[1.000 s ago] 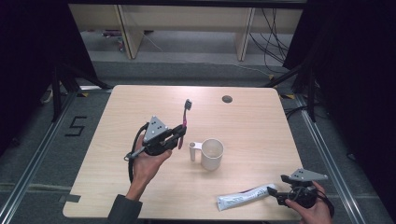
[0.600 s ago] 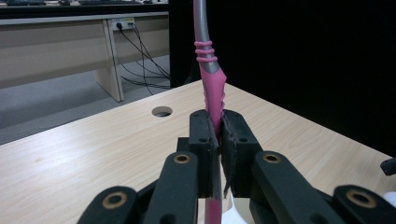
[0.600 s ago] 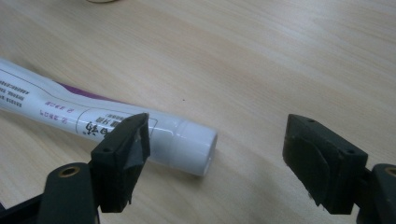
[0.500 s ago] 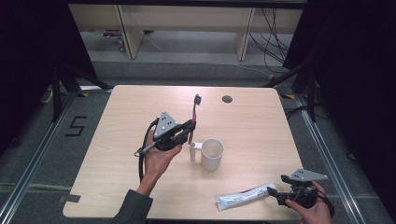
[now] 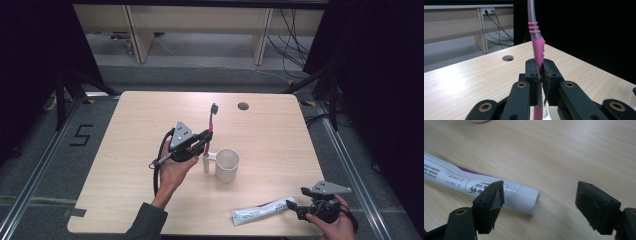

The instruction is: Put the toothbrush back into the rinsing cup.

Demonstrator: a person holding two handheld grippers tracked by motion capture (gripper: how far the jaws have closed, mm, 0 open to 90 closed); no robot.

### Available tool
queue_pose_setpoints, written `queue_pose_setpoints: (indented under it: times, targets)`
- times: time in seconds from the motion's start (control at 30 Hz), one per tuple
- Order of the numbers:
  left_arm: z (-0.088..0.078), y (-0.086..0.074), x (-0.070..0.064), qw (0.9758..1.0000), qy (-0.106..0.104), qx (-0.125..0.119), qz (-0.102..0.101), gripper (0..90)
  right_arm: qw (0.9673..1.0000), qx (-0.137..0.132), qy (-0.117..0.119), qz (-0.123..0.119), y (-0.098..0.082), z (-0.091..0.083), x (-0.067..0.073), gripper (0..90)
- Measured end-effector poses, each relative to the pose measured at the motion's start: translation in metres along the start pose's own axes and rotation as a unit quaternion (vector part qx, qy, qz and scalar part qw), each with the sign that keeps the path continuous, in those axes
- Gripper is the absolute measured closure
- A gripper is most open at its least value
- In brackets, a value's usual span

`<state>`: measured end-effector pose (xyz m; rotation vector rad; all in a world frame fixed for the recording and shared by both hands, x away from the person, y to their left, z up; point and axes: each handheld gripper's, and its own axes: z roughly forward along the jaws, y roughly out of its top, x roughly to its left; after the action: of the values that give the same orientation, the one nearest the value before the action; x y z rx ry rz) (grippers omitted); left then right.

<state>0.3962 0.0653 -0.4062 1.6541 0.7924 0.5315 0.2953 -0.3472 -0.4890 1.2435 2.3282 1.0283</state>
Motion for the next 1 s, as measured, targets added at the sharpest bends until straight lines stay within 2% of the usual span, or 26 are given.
queue_pose_setpoints:
  times: [0.03, 0.13, 0.2, 0.27, 0.47, 0.53, 0.57, 0.63, 0.67, 0.7, 0.73, 0.8, 0.83, 0.87, 1.0]
  targets:
    - [0.001, -0.002, 0.0, 1.0, -0.001, 0.002, 0.0, 83.1, 0.9999, 0.007, 0.0, 0.016, 0.0, -0.001, 0.003, 24.1]
    - [0.002, -0.005, -0.001, 1.0, -0.007, 0.006, 0.004, 83.1, 1.0, 0.006, 0.002, 0.007, 0.0, -0.001, 0.002, 24.1]
    - [0.003, -0.008, -0.001, 0.9999, -0.007, 0.008, 0.004, 83.1, 0.9999, 0.007, 0.005, 0.015, 0.0, 0.0, 0.003, 24.0]
    - [0.003, -0.011, -0.002, 0.9999, -0.006, 0.01, 0.004, 83.1, 1.0, 0.005, 0.002, 0.007, 0.0, -0.001, 0.002, 24.1]
    - [0.002, -0.019, 0.0, 0.9998, -0.01, 0.018, 0.006, 83.0, 0.9999, 0.005, 0.002, 0.011, 0.0, 0.0, 0.003, 24.1]
    - [0.002, -0.021, 0.001, 0.9997, -0.011, 0.021, 0.004, 82.9, 1.0, 0.005, 0.001, 0.003, 0.0, -0.001, 0.002, 24.1]
    - [0.001, -0.024, 0.001, 0.9997, -0.014, 0.021, 0.0, 82.9, 0.9999, 0.002, -0.002, -0.011, 0.001, 0.0, 0.0, 24.0]
    - [0.001, -0.026, 0.002, 0.9996, -0.014, 0.024, 0.001, 82.8, 0.9999, 0.002, -0.003, -0.01, 0.0, 0.0, 0.0, 24.0]
    - [0.0, -0.027, 0.001, 0.9996, -0.014, 0.026, 0.001, 82.8, 0.9999, 0.01, 0.001, 0.01, 0.0, -0.001, 0.003, 24.0]
    - [-0.001, -0.029, 0.001, 0.9995, -0.014, 0.028, 0.002, 82.7, 1.0, 0.004, -0.002, -0.009, 0.0, 0.0, 0.0, 24.0]
    - [-0.001, -0.029, 0.001, 0.9995, -0.014, 0.028, 0.002, 82.8, 1.0, 0.003, -0.003, -0.009, 0.0, 0.0, 0.0, 24.0]
    - [-0.003, -0.033, 0.002, 0.9994, -0.014, 0.03, -0.002, 82.7, 0.9999, 0.008, 0.0, 0.006, 0.0, -0.001, 0.003, 24.0]
    - [-0.003, -0.035, 0.002, 0.9994, -0.014, 0.031, 0.0, 82.7, 1.0, 0.005, -0.002, -0.007, 0.0, 0.0, 0.001, 24.0]
    - [-0.004, -0.036, 0.002, 0.9994, -0.014, 0.031, -0.003, 82.6, 0.9999, 0.007, 0.005, 0.008, 0.0, 0.0, 0.003, 24.0]
    - [-0.005, -0.041, 0.003, 0.9991, -0.015, 0.039, 0.001, 82.5, 0.9999, 0.009, 0.006, 0.01, 0.0, 0.0, 0.003, 24.0]
